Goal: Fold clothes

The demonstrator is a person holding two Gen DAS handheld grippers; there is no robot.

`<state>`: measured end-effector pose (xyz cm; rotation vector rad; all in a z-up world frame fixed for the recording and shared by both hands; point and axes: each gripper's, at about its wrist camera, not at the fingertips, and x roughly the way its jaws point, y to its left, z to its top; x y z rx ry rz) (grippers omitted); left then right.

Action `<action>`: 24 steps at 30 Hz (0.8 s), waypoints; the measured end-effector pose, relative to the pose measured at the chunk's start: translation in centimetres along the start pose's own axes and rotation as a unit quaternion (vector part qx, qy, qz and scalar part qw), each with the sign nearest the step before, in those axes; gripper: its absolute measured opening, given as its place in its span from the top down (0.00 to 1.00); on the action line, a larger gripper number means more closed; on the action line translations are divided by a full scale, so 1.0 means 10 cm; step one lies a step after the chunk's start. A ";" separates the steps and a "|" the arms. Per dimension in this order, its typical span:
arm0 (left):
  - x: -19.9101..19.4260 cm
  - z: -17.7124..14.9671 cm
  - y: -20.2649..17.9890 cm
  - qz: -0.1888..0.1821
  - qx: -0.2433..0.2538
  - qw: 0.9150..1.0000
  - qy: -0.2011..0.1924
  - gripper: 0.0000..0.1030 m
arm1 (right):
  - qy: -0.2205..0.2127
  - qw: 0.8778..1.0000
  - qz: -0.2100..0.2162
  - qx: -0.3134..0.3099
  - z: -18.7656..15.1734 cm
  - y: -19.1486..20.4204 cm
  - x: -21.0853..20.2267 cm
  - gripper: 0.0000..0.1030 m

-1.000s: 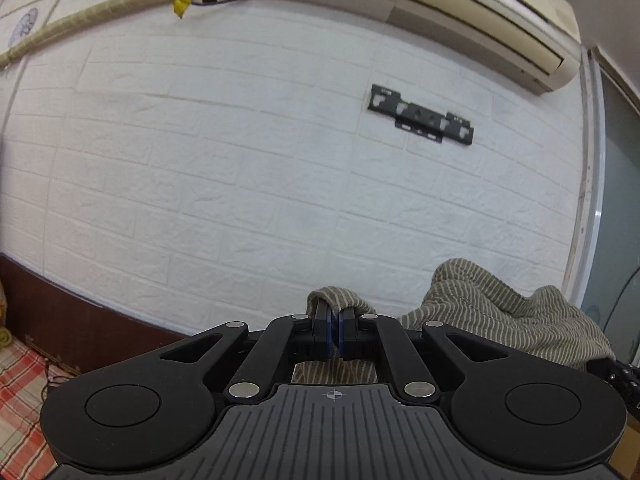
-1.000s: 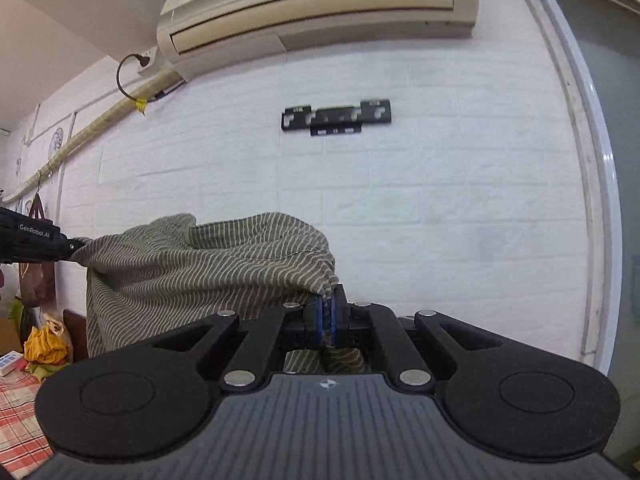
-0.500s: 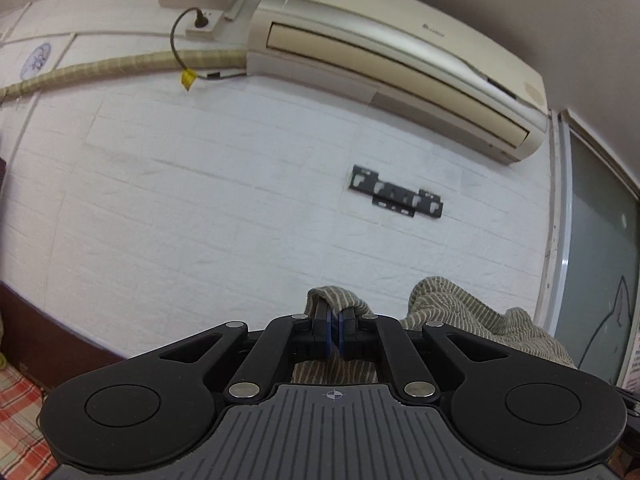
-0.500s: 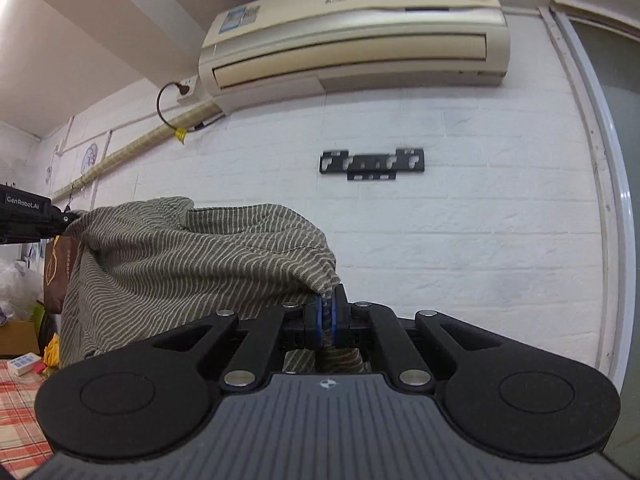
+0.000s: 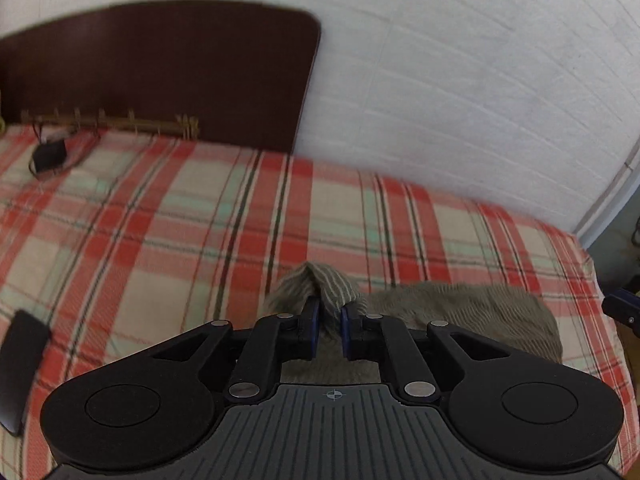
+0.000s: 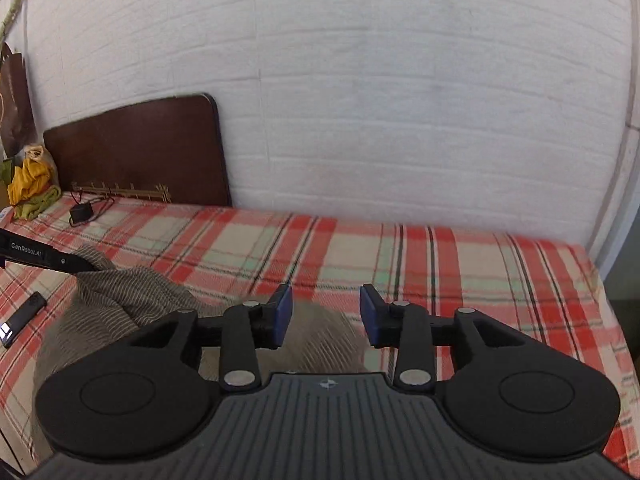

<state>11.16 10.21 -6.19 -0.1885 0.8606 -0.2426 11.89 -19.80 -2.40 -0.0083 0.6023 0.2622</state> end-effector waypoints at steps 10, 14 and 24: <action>-0.37 -0.12 0.37 0.027 0.053 0.998 -0.036 0.27 | 0.075 0.996 0.020 0.033 -0.47 -0.29 0.26 0.51; -0.41 -0.20 0.46 0.050 0.093 0.994 -0.031 0.23 | 0.105 0.993 0.039 0.035 -0.59 -0.23 0.34 0.50; -0.08 -0.56 0.85 0.047 0.094 0.993 0.049 0.23 | 0.147 0.987 0.034 0.047 -0.94 -0.39 0.00 0.49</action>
